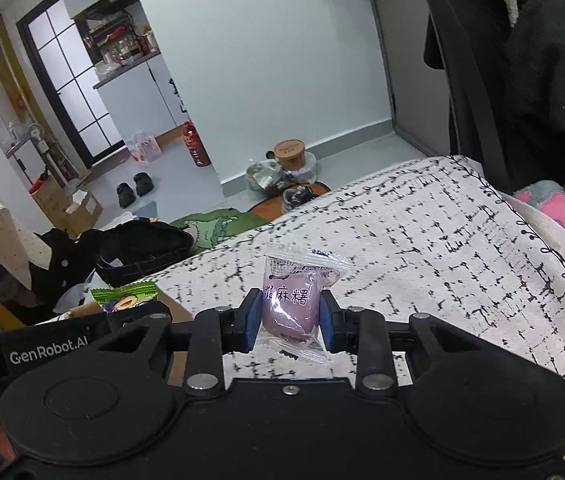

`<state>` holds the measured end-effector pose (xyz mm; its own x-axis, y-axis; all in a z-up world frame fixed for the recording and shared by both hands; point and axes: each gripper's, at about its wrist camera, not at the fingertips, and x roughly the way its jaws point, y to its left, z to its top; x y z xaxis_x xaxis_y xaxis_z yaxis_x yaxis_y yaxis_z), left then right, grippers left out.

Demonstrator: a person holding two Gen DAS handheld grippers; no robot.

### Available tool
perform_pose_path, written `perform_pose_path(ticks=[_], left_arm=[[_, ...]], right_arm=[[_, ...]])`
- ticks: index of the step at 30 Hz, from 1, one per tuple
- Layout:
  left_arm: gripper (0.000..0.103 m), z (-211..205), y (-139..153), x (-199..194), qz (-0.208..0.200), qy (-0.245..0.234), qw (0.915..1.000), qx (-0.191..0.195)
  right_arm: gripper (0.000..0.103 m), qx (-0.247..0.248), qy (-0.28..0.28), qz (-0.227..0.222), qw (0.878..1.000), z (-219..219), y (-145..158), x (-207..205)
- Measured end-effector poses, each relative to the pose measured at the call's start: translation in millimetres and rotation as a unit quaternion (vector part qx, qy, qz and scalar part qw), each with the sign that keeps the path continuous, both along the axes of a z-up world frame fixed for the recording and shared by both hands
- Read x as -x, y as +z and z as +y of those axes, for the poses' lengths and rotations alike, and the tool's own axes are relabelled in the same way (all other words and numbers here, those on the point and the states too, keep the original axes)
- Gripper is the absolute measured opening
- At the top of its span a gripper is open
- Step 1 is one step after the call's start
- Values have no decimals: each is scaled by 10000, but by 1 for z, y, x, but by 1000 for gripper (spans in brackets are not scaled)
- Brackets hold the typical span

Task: Organize snacks
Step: 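Carry both snacks over the cardboard box and open both tools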

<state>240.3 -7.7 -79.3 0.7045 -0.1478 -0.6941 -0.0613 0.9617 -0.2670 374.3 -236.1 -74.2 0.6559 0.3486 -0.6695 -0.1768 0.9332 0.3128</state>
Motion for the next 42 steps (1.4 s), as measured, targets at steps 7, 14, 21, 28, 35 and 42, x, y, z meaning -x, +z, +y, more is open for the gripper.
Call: perform_pose_path(ticks=[7, 14, 21, 28, 35, 42], left_arm=[[31, 11, 7, 15, -112, 89, 9999, -38], [31, 46, 5, 26, -75, 499, 9987, 16], [31, 82, -2, 35, 60, 731, 9973, 52], [31, 109, -14, 42, 275, 887, 9954, 217], [32, 120, -27, 54, 535, 1020, 9928, 338], [44, 129, -32, 60, 675, 1199, 9895, 433]], right_arm=[[30, 2, 81, -87, 9999, 12, 7, 11], [30, -14, 183, -125, 9998, 24, 11, 19], [30, -32, 392, -163, 9991, 41, 12, 24], [30, -7, 667, -138, 9977, 64, 7, 25], [30, -9, 854, -104, 9963, 83, 4, 24], [30, -94, 1012, -64, 9948, 96, 1, 24]])
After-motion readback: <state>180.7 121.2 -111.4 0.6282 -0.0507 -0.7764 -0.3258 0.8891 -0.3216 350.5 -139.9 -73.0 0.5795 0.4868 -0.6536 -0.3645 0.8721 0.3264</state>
